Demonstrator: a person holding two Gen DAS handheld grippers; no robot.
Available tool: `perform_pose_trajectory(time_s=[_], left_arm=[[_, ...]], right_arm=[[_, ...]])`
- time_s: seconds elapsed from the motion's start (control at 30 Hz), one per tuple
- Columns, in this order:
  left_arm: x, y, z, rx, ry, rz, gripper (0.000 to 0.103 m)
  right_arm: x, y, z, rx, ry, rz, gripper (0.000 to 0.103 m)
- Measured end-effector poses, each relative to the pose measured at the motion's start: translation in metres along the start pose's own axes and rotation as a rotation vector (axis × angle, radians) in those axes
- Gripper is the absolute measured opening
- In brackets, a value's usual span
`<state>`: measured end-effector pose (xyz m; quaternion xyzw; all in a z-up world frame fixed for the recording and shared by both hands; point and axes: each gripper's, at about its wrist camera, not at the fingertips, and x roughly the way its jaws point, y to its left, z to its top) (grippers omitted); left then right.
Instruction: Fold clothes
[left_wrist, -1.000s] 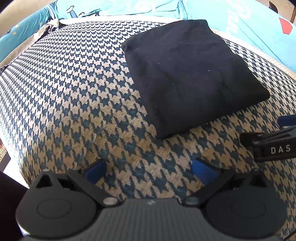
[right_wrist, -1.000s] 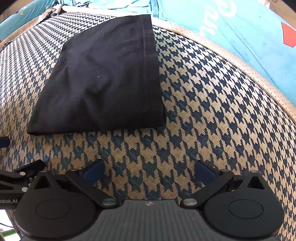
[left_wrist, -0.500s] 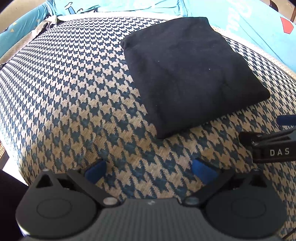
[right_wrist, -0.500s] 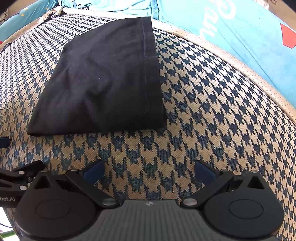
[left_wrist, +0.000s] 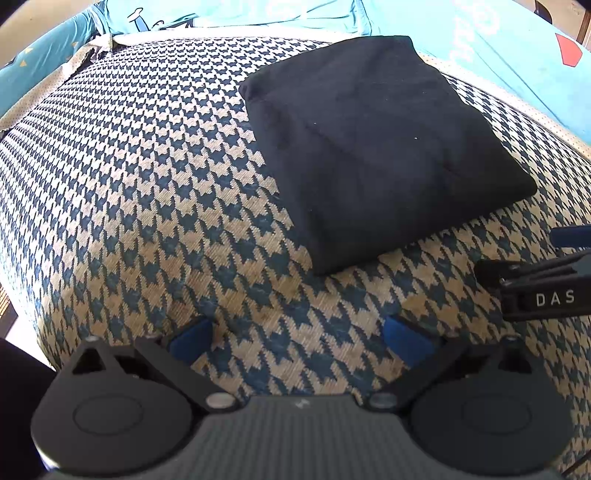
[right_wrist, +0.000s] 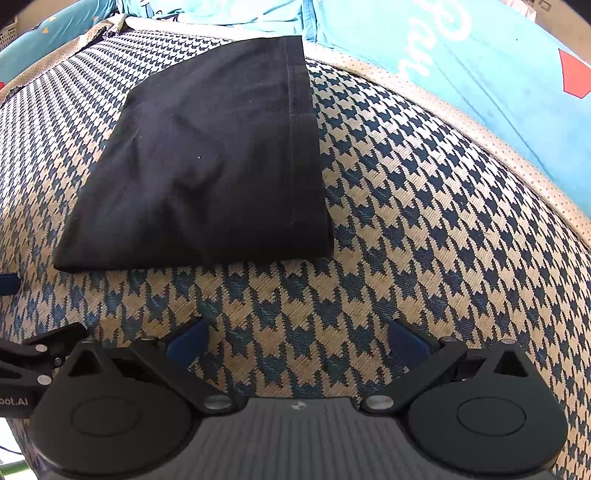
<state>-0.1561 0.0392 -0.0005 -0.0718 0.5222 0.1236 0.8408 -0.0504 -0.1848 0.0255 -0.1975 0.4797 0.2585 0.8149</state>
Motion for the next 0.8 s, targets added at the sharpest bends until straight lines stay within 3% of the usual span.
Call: perform_pose_trajectory(time_s=[0.5, 0.8], left_arm=[[-0.002, -0.001, -0.003, 0.002, -0.007, 0.001, 0.103], [-0.002, -0.001, -0.002, 0.002, -0.007, 0.0, 0.103]], right_arm=[[-0.016, -0.013, -0.012, -0.001, -0.007, -0.002, 0.103], [-0.009, 0.005, -0.007, -0.001, -0.009, -0.003, 0.103]])
